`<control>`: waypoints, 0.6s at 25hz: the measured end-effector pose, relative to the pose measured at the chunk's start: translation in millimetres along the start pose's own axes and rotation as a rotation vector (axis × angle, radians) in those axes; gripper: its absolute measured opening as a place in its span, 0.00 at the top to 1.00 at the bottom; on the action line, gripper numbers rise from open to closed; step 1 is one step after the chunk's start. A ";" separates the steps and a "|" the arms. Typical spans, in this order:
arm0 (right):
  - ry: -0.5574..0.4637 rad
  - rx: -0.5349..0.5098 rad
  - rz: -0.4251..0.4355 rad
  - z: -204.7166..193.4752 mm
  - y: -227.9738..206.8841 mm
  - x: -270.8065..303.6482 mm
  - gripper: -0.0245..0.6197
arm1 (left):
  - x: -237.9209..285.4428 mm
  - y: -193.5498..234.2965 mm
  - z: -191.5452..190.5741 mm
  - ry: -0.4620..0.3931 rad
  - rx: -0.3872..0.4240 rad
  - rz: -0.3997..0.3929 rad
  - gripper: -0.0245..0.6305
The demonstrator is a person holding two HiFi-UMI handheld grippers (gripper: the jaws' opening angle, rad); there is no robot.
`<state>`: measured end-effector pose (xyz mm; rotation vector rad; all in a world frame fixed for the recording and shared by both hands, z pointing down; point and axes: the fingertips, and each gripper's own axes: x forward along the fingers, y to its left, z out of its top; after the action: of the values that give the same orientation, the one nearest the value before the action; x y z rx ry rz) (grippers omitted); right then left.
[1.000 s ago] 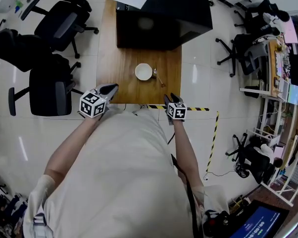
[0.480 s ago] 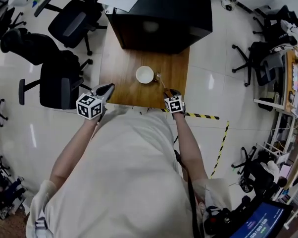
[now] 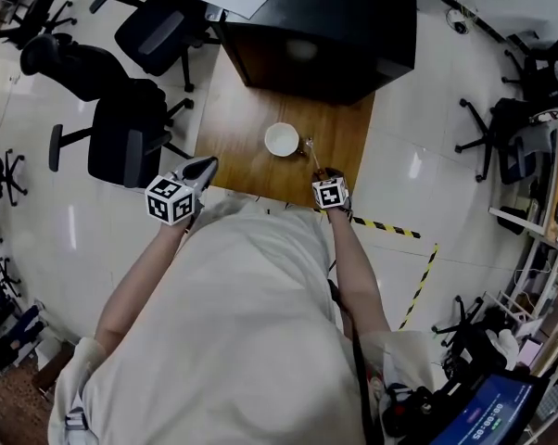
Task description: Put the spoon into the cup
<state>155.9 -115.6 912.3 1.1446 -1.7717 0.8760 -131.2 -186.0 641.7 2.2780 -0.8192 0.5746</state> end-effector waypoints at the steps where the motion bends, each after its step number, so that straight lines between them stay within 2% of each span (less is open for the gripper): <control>1: -0.002 -0.011 0.000 2.4 0.2 0.0 0.69 | -0.2 -0.4 0.1 -0.001 -0.003 0.005 0.96; 7: 0.039 -0.071 -0.038 -3.4 0.1 7.4 0.70 | -1.5 -0.3 -2.0 -0.005 -0.014 0.030 0.96; 10: 0.009 -0.055 -0.061 2.8 -2.7 2.5 0.76 | -3.0 2.4 -2.2 -0.007 -0.021 0.041 0.96; 15: -0.059 0.028 -0.046 12.2 -8.0 -12.3 0.77 | -0.3 3.7 1.1 -0.008 -0.022 0.039 0.96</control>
<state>163.1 -124.6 897.1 1.2361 -1.7780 0.8500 -133.7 -188.8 642.3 2.2503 -0.8717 0.5714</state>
